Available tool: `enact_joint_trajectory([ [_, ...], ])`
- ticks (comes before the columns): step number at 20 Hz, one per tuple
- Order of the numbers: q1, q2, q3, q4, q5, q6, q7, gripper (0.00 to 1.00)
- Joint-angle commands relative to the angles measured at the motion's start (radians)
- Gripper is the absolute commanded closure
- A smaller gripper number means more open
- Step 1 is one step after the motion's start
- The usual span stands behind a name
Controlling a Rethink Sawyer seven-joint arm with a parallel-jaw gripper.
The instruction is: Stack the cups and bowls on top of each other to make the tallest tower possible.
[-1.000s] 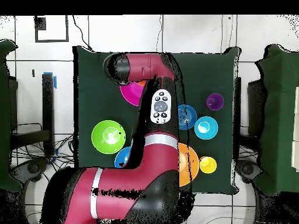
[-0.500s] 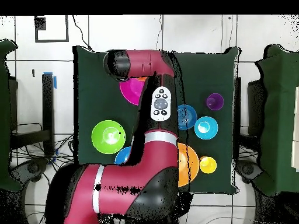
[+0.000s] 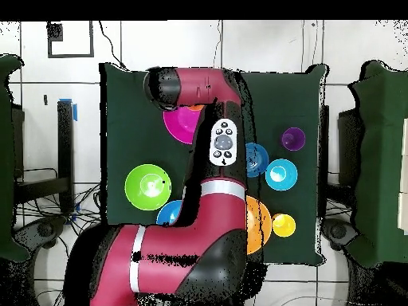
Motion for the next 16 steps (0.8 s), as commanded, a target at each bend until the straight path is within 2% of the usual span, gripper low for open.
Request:
enact_joint_trajectory([
  [1,-0.033,-0.085,0.104,0.152,0.003,0.076,-0.151,1.00],
  [16,-0.028,-0.079,0.114,0.158,-0.005,0.063,-0.123,1.00],
])
